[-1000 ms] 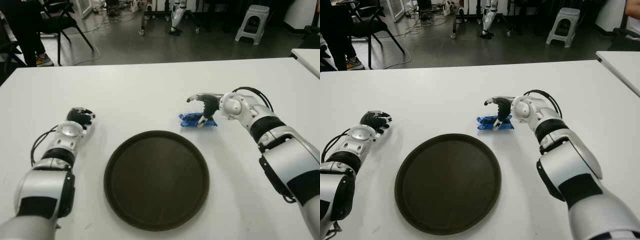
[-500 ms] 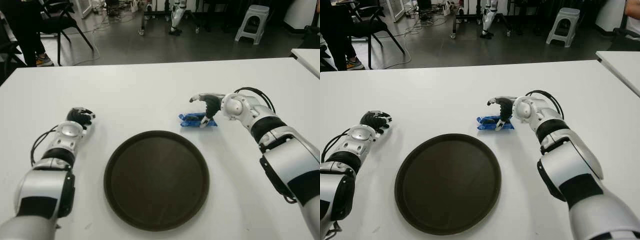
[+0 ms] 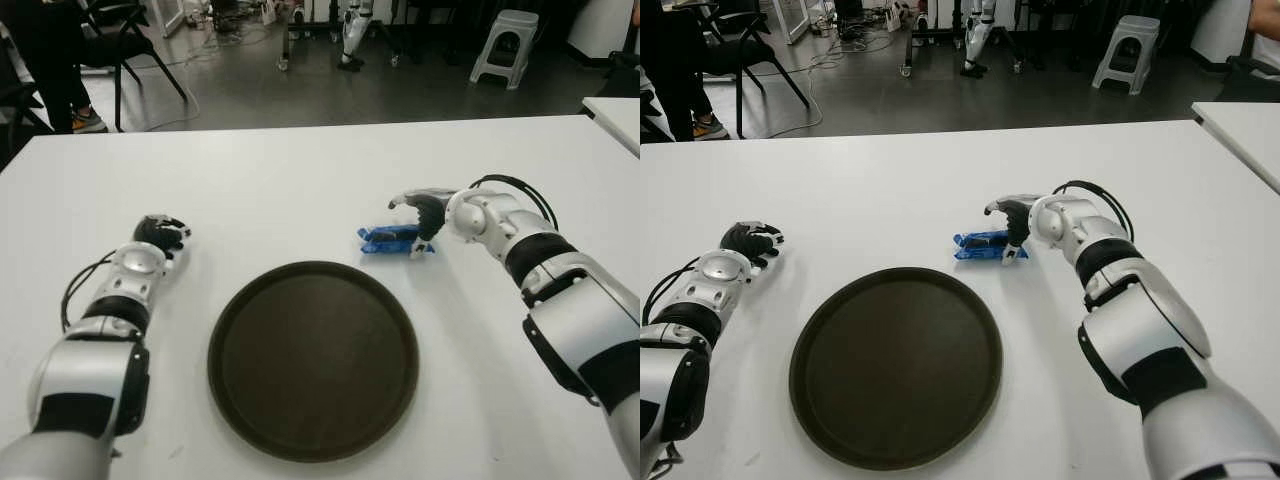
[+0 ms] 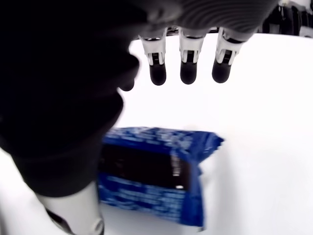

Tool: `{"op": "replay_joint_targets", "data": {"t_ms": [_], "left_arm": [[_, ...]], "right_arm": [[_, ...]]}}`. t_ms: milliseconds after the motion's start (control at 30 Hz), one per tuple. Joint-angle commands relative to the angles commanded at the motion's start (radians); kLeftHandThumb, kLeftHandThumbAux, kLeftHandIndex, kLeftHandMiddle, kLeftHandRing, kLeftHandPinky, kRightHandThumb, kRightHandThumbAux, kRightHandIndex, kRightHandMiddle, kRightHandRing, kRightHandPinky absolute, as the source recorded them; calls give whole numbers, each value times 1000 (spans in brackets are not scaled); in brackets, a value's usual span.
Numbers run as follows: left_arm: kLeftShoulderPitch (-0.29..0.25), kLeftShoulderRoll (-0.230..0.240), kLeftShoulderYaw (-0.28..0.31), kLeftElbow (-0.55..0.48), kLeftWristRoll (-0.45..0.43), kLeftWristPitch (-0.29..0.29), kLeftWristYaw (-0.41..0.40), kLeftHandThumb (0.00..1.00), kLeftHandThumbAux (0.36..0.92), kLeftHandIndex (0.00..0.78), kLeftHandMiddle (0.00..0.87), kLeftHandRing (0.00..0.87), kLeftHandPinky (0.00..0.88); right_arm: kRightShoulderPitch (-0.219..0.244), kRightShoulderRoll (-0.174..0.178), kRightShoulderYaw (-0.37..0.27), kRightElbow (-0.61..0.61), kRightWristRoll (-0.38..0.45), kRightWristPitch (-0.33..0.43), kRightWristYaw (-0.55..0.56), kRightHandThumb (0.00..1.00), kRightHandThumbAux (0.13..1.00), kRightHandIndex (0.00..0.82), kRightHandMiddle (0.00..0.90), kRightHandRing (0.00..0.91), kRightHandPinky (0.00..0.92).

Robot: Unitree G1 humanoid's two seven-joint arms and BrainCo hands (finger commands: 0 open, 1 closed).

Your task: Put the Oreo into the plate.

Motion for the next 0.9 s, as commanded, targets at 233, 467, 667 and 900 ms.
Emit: {"op": "replay_joint_targets", "data": {"t_ms": [233,467,667,900], "left_arm": [[-1,-2,1,-1,-2,5,6,670,732,397,158,166,135],[-2,0,1,1,-1,11,-1,669,733,396,145,158,131],[-1,0,5,1,-5,8,1,670,733,396,136,147,127],[-3,-1,1,0,-1,15,4,670,733,396,136,149,137]], "right_arm": [[-2,4,19,-1,-10,24,7,0,867,63,76,82,53],[4,7,19,3,-1,46,11,0,863,84,90,93,58],[6,7,3,3,16,48,28,0,874,95,102,102,62],[2,8,-1,4,18,62,54,0,873,91,100,94,49]]}}
